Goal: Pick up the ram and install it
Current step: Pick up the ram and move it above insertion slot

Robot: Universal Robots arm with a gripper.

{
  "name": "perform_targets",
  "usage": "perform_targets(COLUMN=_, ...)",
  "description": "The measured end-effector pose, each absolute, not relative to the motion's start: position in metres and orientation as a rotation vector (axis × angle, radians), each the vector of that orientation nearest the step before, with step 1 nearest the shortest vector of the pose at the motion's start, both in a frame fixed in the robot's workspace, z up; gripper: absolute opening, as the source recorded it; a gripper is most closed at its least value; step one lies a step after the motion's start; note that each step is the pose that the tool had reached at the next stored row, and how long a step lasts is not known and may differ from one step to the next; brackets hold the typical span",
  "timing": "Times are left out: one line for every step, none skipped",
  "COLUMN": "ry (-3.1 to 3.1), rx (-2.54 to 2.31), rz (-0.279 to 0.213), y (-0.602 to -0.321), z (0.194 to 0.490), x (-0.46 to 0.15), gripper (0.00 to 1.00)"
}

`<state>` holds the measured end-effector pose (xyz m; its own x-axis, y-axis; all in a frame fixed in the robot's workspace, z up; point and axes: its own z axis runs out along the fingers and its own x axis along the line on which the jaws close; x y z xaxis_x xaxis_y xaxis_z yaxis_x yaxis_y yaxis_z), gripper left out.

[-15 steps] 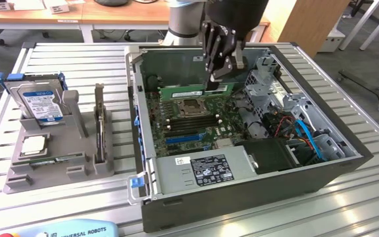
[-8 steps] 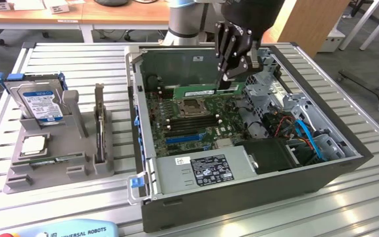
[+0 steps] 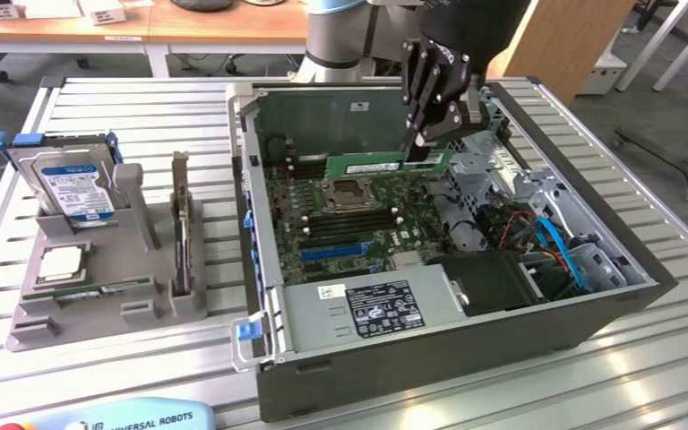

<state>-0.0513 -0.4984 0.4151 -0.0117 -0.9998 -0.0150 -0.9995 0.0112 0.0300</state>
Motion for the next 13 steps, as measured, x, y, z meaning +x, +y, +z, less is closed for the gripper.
perform_targets(ry=-2.234, rx=2.193, rz=-0.05, y=-0.4984, z=0.4151, x=-0.051, gripper=0.11)
perform_targets(ry=-2.24, rx=2.188, rz=-0.05, y=-0.4984, z=0.4152, x=-0.0506, gripper=0.11)
perform_targets(ry=-2.24, rx=2.187, rz=-0.05, y=-0.4984, z=0.4151, x=-0.0506, gripper=0.11)
perform_targets(ry=-2.24, rx=2.187, rz=-0.05, y=-0.4984, z=0.4152, x=-0.0506, gripper=0.11)
perform_targets(ry=-2.24, rx=2.187, rz=-0.05, y=-0.4984, z=0.4152, x=-0.0506, gripper=0.11)
perform_targets(ry=-2.24, rx=2.187, rz=-0.05, y=-0.4983, z=0.4152, x=-0.0506, gripper=0.11)
perform_targets(ry=-2.241, rx=2.187, rz=-0.05, y=-0.4977, z=0.4151, x=-0.0506, gripper=0.11)
perform_targets(ry=-2.241, rx=2.187, rz=-0.05, y=-0.497, z=0.415, x=-0.0506, gripper=0.11)
perform_targets(ry=-2.241, rx=2.186, rz=-0.05, y=-0.4961, z=0.415, x=-0.0506, gripper=0.11)
perform_targets(ry=-2.241, rx=2.186, rz=-0.05, y=-0.4948, z=0.4149, x=-0.0506, gripper=0.11)
perform_targets(ry=-2.242, rx=2.186, rz=-0.05, y=-0.4931, z=0.4147, x=-0.0506, gripper=0.11)
perform_targets(ry=-2.243, rx=2.185, rz=-0.05, y=-0.4911, z=0.4145, x=-0.0506, gripper=0.11)
perform_targets(ry=-2.244, rx=2.184, rz=-0.05, y=-0.4891, z=0.4143, x=-0.0506, gripper=0.11)
